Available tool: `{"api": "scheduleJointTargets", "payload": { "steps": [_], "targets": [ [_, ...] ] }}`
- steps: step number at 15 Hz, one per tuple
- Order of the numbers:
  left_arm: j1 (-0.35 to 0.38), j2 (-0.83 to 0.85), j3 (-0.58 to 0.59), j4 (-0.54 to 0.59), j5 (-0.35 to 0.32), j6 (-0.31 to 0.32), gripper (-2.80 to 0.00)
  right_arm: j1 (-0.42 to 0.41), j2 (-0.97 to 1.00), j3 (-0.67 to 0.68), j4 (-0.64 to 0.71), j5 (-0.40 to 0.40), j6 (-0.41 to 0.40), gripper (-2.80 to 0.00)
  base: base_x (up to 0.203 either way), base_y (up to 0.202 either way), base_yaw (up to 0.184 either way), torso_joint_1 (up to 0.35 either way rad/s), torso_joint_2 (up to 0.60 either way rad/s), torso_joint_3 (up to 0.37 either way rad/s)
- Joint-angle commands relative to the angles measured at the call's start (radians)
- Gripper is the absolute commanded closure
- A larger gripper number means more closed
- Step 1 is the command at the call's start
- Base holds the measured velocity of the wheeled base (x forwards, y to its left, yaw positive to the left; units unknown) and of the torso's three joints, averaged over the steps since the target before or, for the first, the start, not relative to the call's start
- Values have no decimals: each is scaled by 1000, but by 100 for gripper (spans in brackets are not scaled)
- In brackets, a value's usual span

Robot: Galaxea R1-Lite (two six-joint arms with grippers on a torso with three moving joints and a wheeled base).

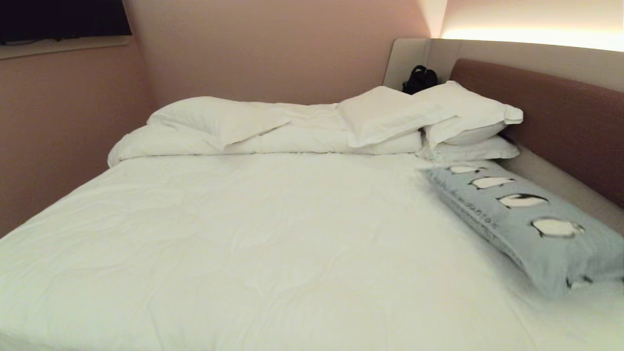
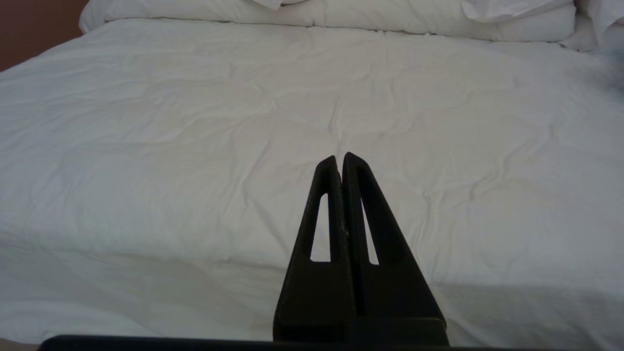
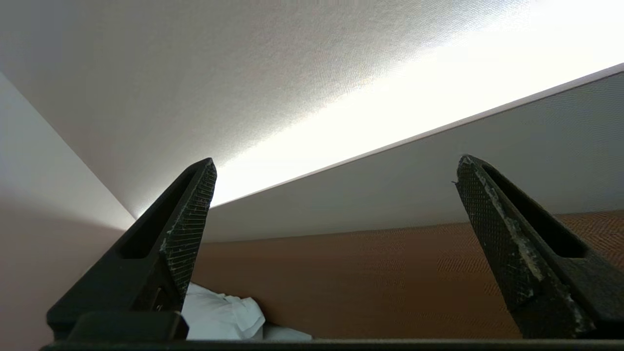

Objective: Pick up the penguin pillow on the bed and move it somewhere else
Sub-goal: Place the pillow at the bedside, then pick up the pillow

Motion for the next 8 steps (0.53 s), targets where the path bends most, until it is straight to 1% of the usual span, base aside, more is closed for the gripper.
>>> {"api": "scheduleJointTargets", "payload": {
  "steps": [1,3,5,7,8],
  "targets": [
    [0,0,0,0,0,0,0,9,29,13,44,9,3,-280,0,0,0,0,0,0],
    [0,0,0,-2,0,-1,0,26,98,14,84,26,3,-280,0,0,0,0,0,0],
    [0,0,0,-2,0,-1,0,45,188,13,159,80,3,-280,0,0,0,0,0,0],
    [0,0,0,-2,0,-1,0,57,257,14,288,206,8,-280,0,0,0,0,0,0],
    [0,0,0,-2,0,0,0,58,272,15,356,276,28,-280,0,0,0,0,0,0]
  ]
}}
